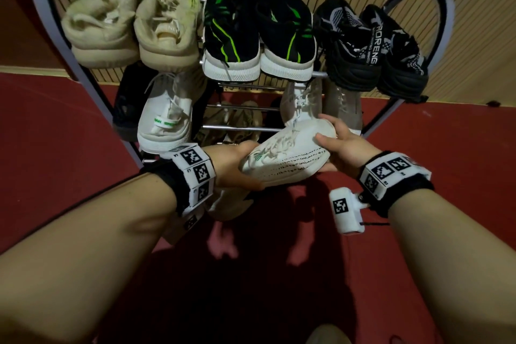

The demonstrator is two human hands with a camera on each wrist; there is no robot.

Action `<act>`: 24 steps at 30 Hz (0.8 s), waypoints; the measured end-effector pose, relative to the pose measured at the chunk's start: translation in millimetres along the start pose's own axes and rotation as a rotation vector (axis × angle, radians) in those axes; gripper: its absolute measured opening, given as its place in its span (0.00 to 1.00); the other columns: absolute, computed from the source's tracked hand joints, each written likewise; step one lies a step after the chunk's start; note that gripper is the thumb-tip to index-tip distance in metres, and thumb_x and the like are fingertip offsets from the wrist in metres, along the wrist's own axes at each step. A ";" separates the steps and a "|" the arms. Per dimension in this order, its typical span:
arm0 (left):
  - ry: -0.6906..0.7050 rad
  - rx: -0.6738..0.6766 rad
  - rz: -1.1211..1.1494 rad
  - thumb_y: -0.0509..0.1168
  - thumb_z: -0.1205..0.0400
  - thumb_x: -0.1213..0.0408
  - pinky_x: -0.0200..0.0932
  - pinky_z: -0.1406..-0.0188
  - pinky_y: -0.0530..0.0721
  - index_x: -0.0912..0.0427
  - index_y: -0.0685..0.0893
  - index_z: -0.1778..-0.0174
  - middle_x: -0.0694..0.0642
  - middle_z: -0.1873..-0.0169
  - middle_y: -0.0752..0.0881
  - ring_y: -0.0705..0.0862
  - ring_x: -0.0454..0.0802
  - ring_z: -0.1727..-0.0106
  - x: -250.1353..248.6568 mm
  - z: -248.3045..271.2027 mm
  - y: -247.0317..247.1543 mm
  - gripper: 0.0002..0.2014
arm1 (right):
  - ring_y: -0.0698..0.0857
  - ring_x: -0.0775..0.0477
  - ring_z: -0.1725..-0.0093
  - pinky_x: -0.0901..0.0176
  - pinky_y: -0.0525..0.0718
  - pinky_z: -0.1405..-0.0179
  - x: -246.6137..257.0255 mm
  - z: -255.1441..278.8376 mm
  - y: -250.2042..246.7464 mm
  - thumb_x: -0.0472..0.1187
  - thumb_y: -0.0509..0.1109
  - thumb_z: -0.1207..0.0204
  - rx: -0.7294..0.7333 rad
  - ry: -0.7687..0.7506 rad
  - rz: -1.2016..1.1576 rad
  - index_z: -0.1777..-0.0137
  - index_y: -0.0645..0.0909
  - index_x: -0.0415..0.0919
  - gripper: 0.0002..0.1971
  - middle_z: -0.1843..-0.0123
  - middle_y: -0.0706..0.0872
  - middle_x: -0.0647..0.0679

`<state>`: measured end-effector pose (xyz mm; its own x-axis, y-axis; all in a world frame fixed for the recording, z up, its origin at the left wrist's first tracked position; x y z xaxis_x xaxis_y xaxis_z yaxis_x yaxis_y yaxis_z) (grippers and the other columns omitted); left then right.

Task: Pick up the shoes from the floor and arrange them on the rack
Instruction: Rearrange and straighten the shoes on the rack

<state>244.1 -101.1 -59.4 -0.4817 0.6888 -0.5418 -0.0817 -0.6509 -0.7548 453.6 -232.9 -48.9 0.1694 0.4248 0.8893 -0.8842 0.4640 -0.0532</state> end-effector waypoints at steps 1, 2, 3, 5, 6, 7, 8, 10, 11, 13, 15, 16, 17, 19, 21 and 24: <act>0.018 -0.009 0.023 0.70 0.36 0.35 0.45 0.36 0.78 0.43 0.62 0.25 0.46 0.37 0.81 0.80 0.47 0.37 -1.3 1.5 2.0 0.45 | 0.84 0.45 0.48 0.50 0.90 0.69 -1.9 -2.7 -0.2 0.35 0.63 0.19 -0.009 -0.027 -0.006 0.29 0.66 0.57 0.23 0.33 0.75 0.47; 0.051 -0.024 0.069 0.68 0.39 0.32 0.44 0.33 0.76 0.41 0.60 0.23 0.45 0.33 0.79 0.78 0.45 0.34 -2.6 3.2 4.6 0.48 | 0.83 0.44 0.47 0.51 0.90 0.70 -4.0 -3.9 -1.7 0.35 0.63 0.18 -0.017 -0.051 0.008 0.30 0.67 0.58 0.22 0.33 0.75 0.46; 0.081 -0.035 0.135 0.65 0.39 0.31 0.41 0.29 0.73 0.40 0.58 0.22 0.43 0.29 0.75 0.74 0.42 0.30 -2.1 4.5 7.4 0.49 | 0.83 0.43 0.48 0.53 0.89 0.71 -5.9 -4.7 -3.8 0.35 0.62 0.18 -0.029 -0.075 0.031 0.31 0.67 0.58 0.21 0.34 0.75 0.44; 0.118 -0.042 0.290 0.65 0.35 0.34 0.37 0.25 0.66 0.34 0.54 0.23 0.39 0.24 0.68 0.66 0.37 0.24 0.0 8.7 12.5 0.44 | 0.85 0.46 0.55 0.60 0.85 0.78 -8.2 -6.6 -8.2 0.36 0.61 0.18 -0.058 -0.121 0.041 0.30 0.68 0.58 0.21 0.38 0.78 0.42; 0.109 -0.044 0.346 0.67 0.33 0.36 0.36 0.24 0.64 0.29 0.54 0.25 0.38 0.23 0.66 0.64 0.37 0.22 3.2 10.0 15.3 0.41 | 0.85 0.50 0.61 0.64 0.82 0.81 -8.7 -8.5 -9.3 0.35 0.60 0.17 -0.069 -0.144 0.020 0.29 0.68 0.56 0.20 0.42 0.79 0.42; 0.089 -0.048 0.390 0.68 0.33 0.37 0.37 0.24 0.63 0.25 0.55 0.28 0.38 0.23 0.65 0.62 0.37 0.22 5.9 11.2 17.7 0.39 | 0.86 0.53 0.65 0.66 0.81 0.82 -8.6 -10.6 -9.0 0.34 0.59 0.17 -0.082 -0.158 -0.011 0.29 0.68 0.54 0.20 0.46 0.80 0.44; 0.072 -0.046 0.428 0.69 0.33 0.38 0.37 0.23 0.61 0.21 0.56 0.30 0.39 0.22 0.64 0.61 0.37 0.21 8.9 11.7 19.6 0.38 | 0.85 0.53 0.65 0.67 0.80 0.83 -7.1 -11.0 -6.6 0.33 0.58 0.16 -0.094 -0.160 -0.043 0.29 0.67 0.52 0.20 0.49 0.80 0.46; 0.040 -0.025 0.486 0.73 0.32 0.42 0.39 0.21 0.56 0.17 0.56 0.32 0.38 0.22 0.62 0.56 0.36 0.21 12.5 14.2 20.2 0.39 | 0.83 0.49 0.60 0.67 0.80 0.84 -5.5 -13.3 -1.7 0.32 0.56 0.16 -0.110 -0.151 -0.080 0.29 0.67 0.52 0.20 0.50 0.80 0.48; 0.025 0.000 0.511 0.74 0.30 0.48 0.40 0.21 0.55 0.17 0.56 0.32 0.36 0.22 0.61 0.55 0.35 0.21 13.8 16.2 19.9 0.40 | 0.81 0.48 0.59 0.67 0.79 0.84 -5.4 -14.7 0.8 0.32 0.56 0.16 -0.105 -0.148 -0.076 0.28 0.67 0.51 0.20 0.50 0.80 0.47; 0.016 0.050 0.517 0.75 0.28 0.59 0.40 0.21 0.57 0.18 0.55 0.31 0.35 0.22 0.61 0.55 0.34 0.21 17.6 18.8 19.8 0.44 | 0.81 0.49 0.61 0.67 0.79 0.84 -5.4 -18.7 6.1 0.32 0.56 0.16 -0.097 -0.146 -0.035 0.25 0.65 0.48 0.21 0.48 0.79 0.46; 0.007 0.107 0.511 0.75 0.27 0.65 0.32 0.25 0.63 0.21 0.53 0.28 0.33 0.25 0.65 0.60 0.32 0.23 20.6 20.8 19.5 0.47 | 0.84 0.52 0.64 0.67 0.80 0.83 -6.4 -23.5 9.5 0.32 0.55 0.15 -0.103 -0.140 -0.029 0.23 0.65 0.48 0.22 0.48 0.80 0.45; 0.008 0.131 0.509 0.75 0.27 0.67 0.25 0.32 0.66 0.23 0.52 0.27 0.29 0.29 0.70 0.66 0.30 0.26 21.2 21.2 18.1 0.47 | 0.86 0.54 0.66 0.67 0.80 0.82 -5.2 -25.2 11.5 0.32 0.55 0.15 -0.110 -0.146 -0.046 0.23 0.65 0.47 0.22 0.48 0.81 0.45; 0.001 0.146 0.496 0.74 0.27 0.68 0.20 0.40 0.69 0.24 0.51 0.27 0.24 0.38 0.76 0.73 0.25 0.34 21.2 21.7 16.3 0.48 | 0.86 0.58 0.71 0.68 0.79 0.83 -3.8 -27.4 13.2 0.32 0.55 0.15 -0.129 -0.154 -0.056 0.23 0.66 0.45 0.22 0.51 0.81 0.44; -0.010 0.154 0.471 0.75 0.28 0.63 0.21 0.43 0.73 0.20 0.51 0.29 0.20 0.50 0.80 0.77 0.21 0.43 20.0 23.2 13.0 0.48 | 0.85 0.61 0.76 0.70 0.78 0.84 1.8 -29.6 18.1 0.34 0.56 0.15 -0.176 -0.159 -0.049 0.24 0.67 0.42 0.20 0.54 0.81 0.43; -0.007 0.110 0.474 0.77 0.36 0.51 0.35 0.28 0.70 0.13 0.52 0.33 0.28 0.36 0.77 0.73 0.29 0.32 16.1 24.9 10.8 0.48 | 0.88 0.55 0.60 0.64 0.86 0.69 7.2 -34.6 22.4 0.41 0.60 0.16 -0.242 -0.164 -0.020 0.25 0.69 0.41 0.20 0.45 0.84 0.42; 0.019 0.051 0.538 0.77 0.37 0.51 0.42 0.23 0.65 0.14 0.53 0.32 0.36 0.25 0.70 0.68 0.35 0.25 17.2 24.1 6.7 0.48 | 0.85 0.46 0.42 0.50 0.85 0.41 13.5 -39.4 29.9 0.50 0.63 0.18 -0.308 -0.154 0.033 0.27 0.72 0.43 0.23 0.36 0.84 0.44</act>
<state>214.2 -101.2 -64.8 -0.4512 0.2592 -0.8539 0.1297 -0.9277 -0.3501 446.6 -182.6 -56.4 0.0548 0.3320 0.9417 -0.7112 0.6749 -0.1965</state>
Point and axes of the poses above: each hand's wrist, its own z-axis away from the middle knuckle, its own y-axis out of the palm, x = y × z, the point moved 2 cm from there along -z, towards the middle knuckle
